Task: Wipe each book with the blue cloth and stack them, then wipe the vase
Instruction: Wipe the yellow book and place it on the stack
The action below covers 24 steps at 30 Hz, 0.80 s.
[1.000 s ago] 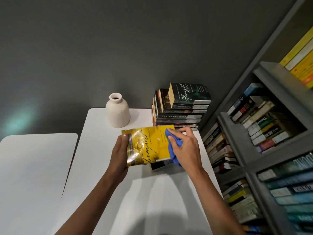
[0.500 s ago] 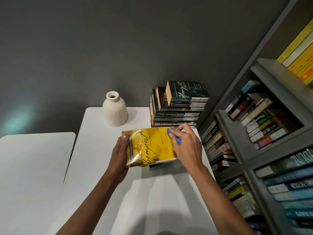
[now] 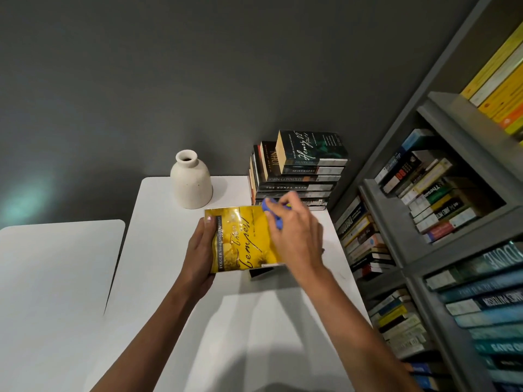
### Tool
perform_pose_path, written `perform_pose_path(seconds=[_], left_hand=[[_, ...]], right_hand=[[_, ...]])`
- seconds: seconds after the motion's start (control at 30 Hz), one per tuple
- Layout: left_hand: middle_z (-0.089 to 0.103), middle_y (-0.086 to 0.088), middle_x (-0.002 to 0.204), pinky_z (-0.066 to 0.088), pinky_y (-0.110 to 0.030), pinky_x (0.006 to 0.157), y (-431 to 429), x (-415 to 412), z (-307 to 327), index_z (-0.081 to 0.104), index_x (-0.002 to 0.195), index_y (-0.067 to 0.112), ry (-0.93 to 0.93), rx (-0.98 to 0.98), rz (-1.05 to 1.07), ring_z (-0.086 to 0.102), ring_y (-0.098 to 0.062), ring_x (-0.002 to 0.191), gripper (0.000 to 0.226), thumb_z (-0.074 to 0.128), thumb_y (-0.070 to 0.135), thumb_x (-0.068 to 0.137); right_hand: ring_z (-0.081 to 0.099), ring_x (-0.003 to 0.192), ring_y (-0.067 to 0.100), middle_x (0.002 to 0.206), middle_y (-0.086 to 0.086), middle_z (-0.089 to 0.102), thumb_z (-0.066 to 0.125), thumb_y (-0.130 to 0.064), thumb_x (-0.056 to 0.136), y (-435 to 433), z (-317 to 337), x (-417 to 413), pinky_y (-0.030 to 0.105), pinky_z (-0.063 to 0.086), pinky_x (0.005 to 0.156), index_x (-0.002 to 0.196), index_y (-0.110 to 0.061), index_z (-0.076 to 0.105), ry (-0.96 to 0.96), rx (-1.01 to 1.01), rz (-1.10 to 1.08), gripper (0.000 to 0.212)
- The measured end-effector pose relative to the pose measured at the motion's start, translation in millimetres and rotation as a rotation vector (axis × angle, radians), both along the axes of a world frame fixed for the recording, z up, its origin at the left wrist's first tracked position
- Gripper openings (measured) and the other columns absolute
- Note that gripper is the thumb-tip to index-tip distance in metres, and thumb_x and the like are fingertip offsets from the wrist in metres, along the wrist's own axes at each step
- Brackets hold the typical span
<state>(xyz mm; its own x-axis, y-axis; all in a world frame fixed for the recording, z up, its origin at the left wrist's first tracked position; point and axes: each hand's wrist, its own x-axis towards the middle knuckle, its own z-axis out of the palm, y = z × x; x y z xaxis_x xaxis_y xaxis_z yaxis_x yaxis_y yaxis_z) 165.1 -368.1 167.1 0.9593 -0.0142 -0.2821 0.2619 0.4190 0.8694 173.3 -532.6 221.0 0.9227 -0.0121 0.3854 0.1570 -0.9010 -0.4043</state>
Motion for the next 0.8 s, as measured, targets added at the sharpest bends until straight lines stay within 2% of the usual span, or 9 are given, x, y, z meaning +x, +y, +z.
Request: perform_pose_path(seconds=[0.07, 0.13, 0.27, 0.47, 0.57, 0.67, 0.8], left_hand=[[0.07, -0.007, 0.11, 0.06, -0.036, 0.065, 3, 2, 1, 0.057, 0.118, 0.018, -0.006, -0.001, 0.031, 0.072, -0.02, 0.093, 0.032, 0.036, 0.037, 0.103], [0.069, -0.008, 0.111, 0.06, -0.036, 0.065, 10, 3, -3, 0.056, 0.119, 0.018, -0.013, 0.01, 0.044, 0.072, -0.019, 0.092, 0.034, 0.038, 0.041, 0.101], [0.067, -0.014, 0.121, 0.061, -0.039, 0.069, 15, 2, -4, 0.05, 0.133, 0.012, -0.007, 0.001, 0.057, 0.071, -0.024, 0.098, 0.068, 0.051, 0.057, 0.082], [0.065, -0.015, 0.125, 0.06, -0.045, 0.08, 17, 9, -3, 0.05, 0.136, 0.012, -0.031, -0.041, 0.131, 0.066, -0.029, 0.109, 0.047, 0.035, 0.041, 0.103], [0.065, -0.014, 0.126, 0.061, -0.042, 0.077, 21, 8, -5, 0.049, 0.137, 0.014, -0.022, -0.046, 0.152, 0.067, -0.027, 0.108, 0.045, 0.033, 0.04, 0.103], [0.063, -0.014, 0.129, 0.06, -0.044, 0.078, 17, 11, -1, 0.052, 0.131, 0.018, -0.025, -0.06, 0.17, 0.065, -0.028, 0.11, 0.04, 0.034, 0.04, 0.103], [0.063, -0.016, 0.13, 0.056, -0.049, 0.086, 9, 16, 5, 0.05, 0.136, 0.014, 0.005, -0.092, 0.171, 0.061, -0.035, 0.117, 0.045, 0.034, 0.041, 0.104]], right_hand=[[0.057, 0.073, 0.019, 0.092, -0.003, 0.055, 0.067, -0.027, 0.088, 10, -5, -13, 0.028, 0.044, 0.052, 0.106, -0.026, 0.07, -0.009, -0.018, 0.11, 0.019], [0.058, 0.072, 0.018, 0.093, -0.006, 0.055, 0.066, -0.03, 0.088, -3, -11, -16, 0.03, 0.046, 0.053, 0.107, -0.029, 0.07, 0.018, -0.001, 0.108, 0.019], [0.059, 0.071, 0.022, 0.095, -0.004, 0.055, 0.066, -0.028, 0.089, -23, -9, -3, 0.032, 0.048, 0.054, 0.109, -0.025, 0.071, 0.0, 0.01, -0.034, 0.021], [0.058, 0.073, 0.017, 0.091, -0.004, 0.056, 0.065, -0.028, 0.087, 10, -19, -36, 0.028, 0.049, 0.051, 0.11, -0.03, 0.07, -0.025, 0.025, 0.187, 0.023], [0.059, 0.071, 0.018, 0.091, -0.005, 0.055, 0.067, -0.027, 0.088, -13, -21, -27, 0.027, 0.047, 0.053, 0.11, -0.03, 0.071, -0.006, 0.055, 0.087, 0.023], [0.058, 0.068, 0.021, 0.091, -0.002, 0.055, 0.069, -0.023, 0.086, -7, -16, -18, 0.027, 0.043, 0.051, 0.108, -0.026, 0.072, -0.069, 0.074, -0.005, 0.023], [0.058, 0.073, 0.018, 0.092, -0.003, 0.055, 0.064, -0.026, 0.086, 29, -17, -38, 0.03, 0.051, 0.055, 0.111, -0.027, 0.069, -0.103, 0.057, 0.207, 0.026]])
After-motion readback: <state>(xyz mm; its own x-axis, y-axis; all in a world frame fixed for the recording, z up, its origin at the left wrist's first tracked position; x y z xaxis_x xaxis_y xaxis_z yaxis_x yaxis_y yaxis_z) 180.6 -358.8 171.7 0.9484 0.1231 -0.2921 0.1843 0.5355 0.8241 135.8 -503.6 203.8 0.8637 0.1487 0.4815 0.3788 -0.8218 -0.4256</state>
